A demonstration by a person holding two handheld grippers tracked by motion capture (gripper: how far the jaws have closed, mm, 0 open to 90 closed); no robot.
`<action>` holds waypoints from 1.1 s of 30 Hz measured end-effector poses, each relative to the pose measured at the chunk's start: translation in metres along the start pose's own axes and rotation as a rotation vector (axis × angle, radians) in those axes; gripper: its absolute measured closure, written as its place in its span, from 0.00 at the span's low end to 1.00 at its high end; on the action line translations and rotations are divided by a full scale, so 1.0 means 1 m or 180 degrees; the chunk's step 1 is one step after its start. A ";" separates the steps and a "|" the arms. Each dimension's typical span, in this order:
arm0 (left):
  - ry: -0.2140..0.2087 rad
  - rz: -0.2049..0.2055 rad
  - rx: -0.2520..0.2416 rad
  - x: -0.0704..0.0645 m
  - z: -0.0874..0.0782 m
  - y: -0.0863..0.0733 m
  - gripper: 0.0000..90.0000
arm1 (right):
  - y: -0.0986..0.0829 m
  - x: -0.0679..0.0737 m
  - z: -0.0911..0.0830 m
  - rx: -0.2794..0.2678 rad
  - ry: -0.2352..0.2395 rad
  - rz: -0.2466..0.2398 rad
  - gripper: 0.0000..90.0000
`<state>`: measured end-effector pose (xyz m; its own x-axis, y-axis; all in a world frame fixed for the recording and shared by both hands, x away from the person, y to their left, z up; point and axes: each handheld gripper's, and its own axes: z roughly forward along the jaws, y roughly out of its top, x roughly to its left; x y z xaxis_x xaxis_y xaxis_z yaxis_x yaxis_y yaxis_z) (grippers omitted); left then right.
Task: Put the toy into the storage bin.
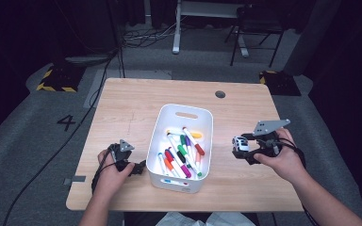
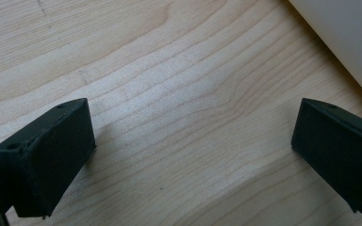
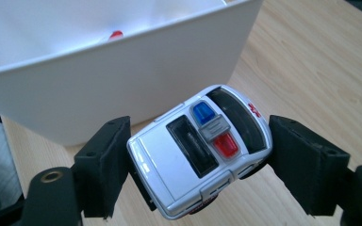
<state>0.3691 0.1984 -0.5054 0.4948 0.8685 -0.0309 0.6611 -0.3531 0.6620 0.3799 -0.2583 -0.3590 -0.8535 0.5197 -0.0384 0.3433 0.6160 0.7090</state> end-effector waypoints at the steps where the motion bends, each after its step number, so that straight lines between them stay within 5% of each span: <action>1: 0.0010 0.0008 0.0000 0.000 0.000 0.000 0.00 | 0.004 0.001 0.001 -0.0024 0.0002 -0.0008 0.27; 10: -0.0001 0.0022 0.0032 0.001 0.000 0.001 0.00 | 0.039 0.009 0.013 -0.0057 0.0075 -0.0093 0.27; 33: -0.0004 0.0007 0.0012 0.001 0.001 0.001 0.00 | 0.090 0.023 0.052 0.0051 0.0203 -0.0292 0.27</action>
<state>0.3713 0.1983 -0.5054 0.4971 0.8671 -0.0304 0.6620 -0.3564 0.6593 0.4114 -0.1604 -0.3328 -0.9046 0.4223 -0.0571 0.2684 0.6688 0.6933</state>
